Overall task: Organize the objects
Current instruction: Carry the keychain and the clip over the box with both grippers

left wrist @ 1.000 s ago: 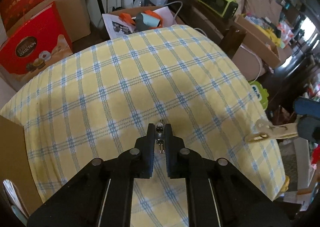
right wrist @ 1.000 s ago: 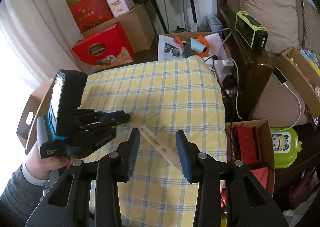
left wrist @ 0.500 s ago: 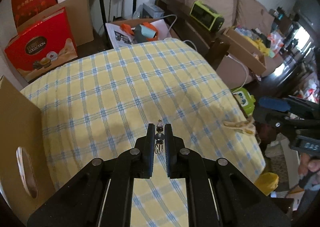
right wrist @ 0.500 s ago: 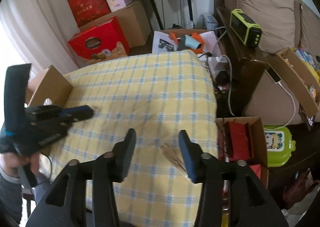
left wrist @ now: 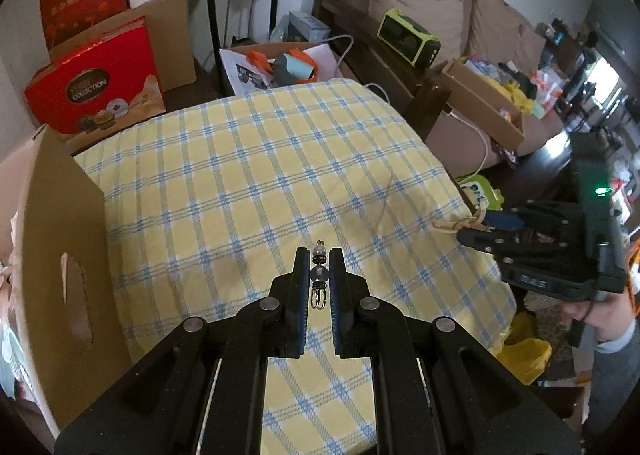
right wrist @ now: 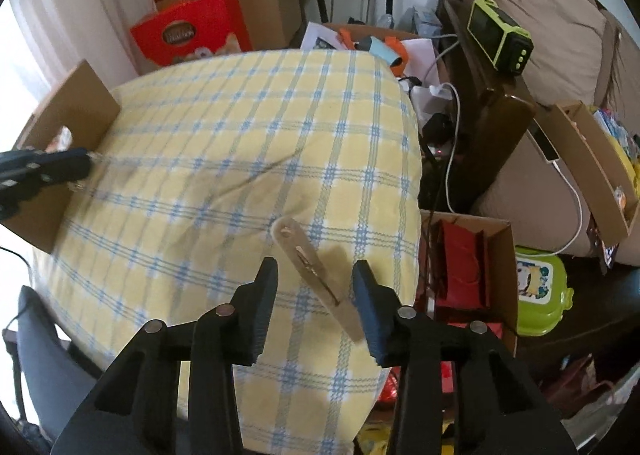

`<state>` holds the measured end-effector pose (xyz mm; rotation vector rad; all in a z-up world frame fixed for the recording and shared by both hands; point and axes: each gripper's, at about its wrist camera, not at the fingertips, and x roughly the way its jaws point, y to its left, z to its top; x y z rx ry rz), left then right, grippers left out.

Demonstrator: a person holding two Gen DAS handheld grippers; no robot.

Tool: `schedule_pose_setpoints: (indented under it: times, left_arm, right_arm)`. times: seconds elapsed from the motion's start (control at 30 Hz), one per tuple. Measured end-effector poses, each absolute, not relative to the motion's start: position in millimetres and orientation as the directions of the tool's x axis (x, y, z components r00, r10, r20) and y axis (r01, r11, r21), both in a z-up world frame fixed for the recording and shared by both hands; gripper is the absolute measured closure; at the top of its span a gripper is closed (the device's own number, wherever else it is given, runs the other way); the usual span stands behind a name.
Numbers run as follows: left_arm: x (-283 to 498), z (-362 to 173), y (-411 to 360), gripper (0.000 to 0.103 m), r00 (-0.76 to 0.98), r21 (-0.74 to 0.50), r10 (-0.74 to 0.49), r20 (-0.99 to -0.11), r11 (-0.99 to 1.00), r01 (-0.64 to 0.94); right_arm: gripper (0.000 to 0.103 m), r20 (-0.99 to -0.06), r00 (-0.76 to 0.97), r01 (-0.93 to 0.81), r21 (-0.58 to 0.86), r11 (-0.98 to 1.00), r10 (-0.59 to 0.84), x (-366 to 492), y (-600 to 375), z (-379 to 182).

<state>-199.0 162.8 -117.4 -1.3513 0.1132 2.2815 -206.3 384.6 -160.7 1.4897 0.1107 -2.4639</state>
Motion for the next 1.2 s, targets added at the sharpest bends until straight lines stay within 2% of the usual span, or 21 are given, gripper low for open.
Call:
schedule_pose_setpoints:
  times: [0.1,0.17,0.2,0.7,1.2]
  left_arm:
    - [-192.5,-114.3,157.4,0.095,-0.398,-0.18,0.372,-0.838,-0.879,-0.442]
    - [-189.8,-112.4,155.0,0.095,-0.399,-0.183,0.375,-0.837,-0.879,-0.441]
    - [-188.6,-111.3,153.7,0.095,-0.401,-0.184,0.377,-0.835,-0.878,-0.441]
    - [-170.8,-59.5,105.6,0.095,-0.479,-0.18,0.371,-0.796,-0.9,-0.398]
    - [-158.1,-28.8,0.5,0.095,-0.575,-0.16,0.282,-0.768,-0.954,-0.254]
  right_arm:
    - [0.082,-0.887,-0.427,0.268,0.06,-0.962,-0.174,-207.3,382.0,-169.9]
    - [0.085,-0.888,-0.428,0.266,0.055,-0.963,-0.169,-207.5,380.7,-171.9]
    - [0.092,-0.888,-0.426,0.265,0.062,-0.962,-0.174,-207.5,380.2,-171.6]
    - [0.092,-0.83,-0.481,0.311,0.14,-0.94,-0.282,-198.6,330.6,-100.1]
    - [0.092,-0.777,-0.474,0.465,0.178,-0.867,-0.414,-193.6,218.2,-36.6]
